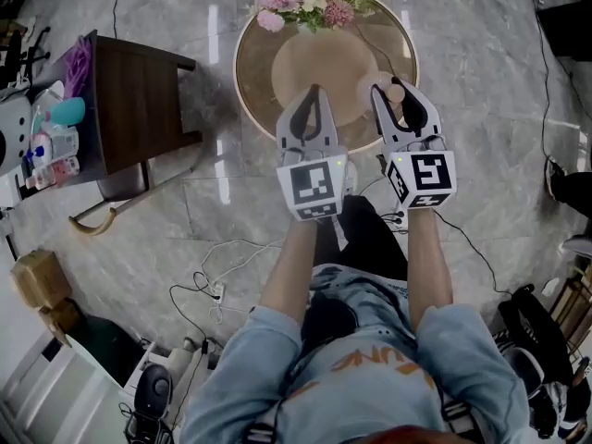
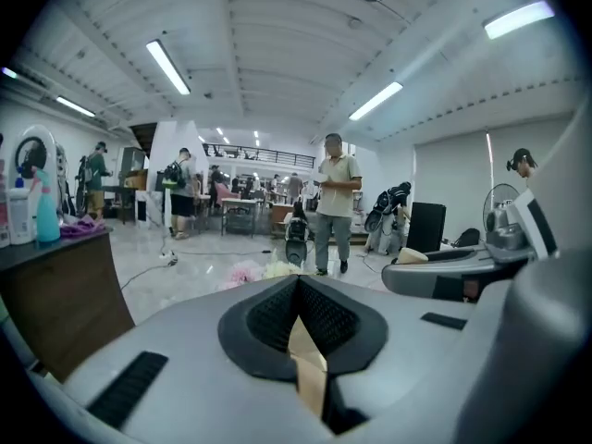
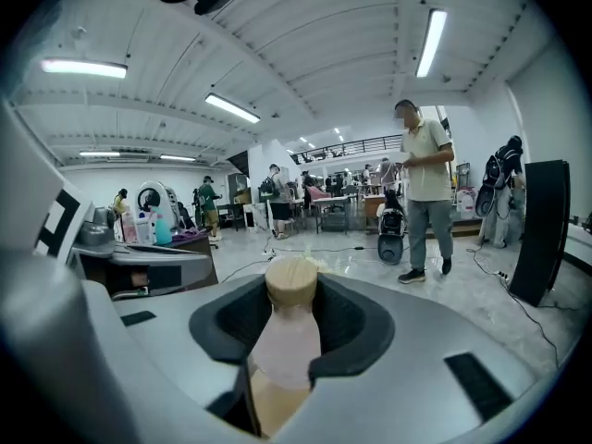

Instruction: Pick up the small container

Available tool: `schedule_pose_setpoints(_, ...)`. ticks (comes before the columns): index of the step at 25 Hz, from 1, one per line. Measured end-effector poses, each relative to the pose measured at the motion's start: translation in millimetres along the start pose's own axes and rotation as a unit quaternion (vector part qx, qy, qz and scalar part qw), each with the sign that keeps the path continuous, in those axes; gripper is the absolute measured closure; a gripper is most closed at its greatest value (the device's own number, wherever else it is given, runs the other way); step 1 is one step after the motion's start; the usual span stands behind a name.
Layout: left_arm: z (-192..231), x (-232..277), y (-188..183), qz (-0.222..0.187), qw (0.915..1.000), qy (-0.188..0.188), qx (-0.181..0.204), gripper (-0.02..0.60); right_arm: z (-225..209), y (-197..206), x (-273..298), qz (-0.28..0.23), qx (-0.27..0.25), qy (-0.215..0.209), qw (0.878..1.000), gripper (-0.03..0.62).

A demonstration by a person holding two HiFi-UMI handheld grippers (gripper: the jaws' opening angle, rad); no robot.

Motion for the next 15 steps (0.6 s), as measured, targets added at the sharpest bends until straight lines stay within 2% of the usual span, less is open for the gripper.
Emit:
schedule_pose_setpoints(4, 3.2, -16.6, -44.2, -0.027, 0.9995, -0.012, -0.01, 0.558, 7.6, -41.9, -15.3, -0.017, -0.005, 0.005, 1.0, 0.445)
schedule_pose_setpoints(9, 15.0, -33.8, -101.6, -0.07, 0.9967, -0.041, 0.002, 0.558, 13.8, -94.3, -31.2, -0.042, -0.016, 0.01, 0.999, 0.445)
schedule_pose_setpoints(15, 22.0, -45.2, -146.3, -0.099, 0.994, -0.036, -0.029, 0.558, 20.2, -139.7, -40.7, -0.069, -0.027, 0.014, 0.997, 0.445)
Point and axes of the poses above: the fingertips, and each gripper's own axes: x forward along the fingers, z to its left, y out of its underside, the point moved 4 cm from there along -x, backward along the fingers, and after that the axes turned 14 degrees about -y, right-handed, at the moved point
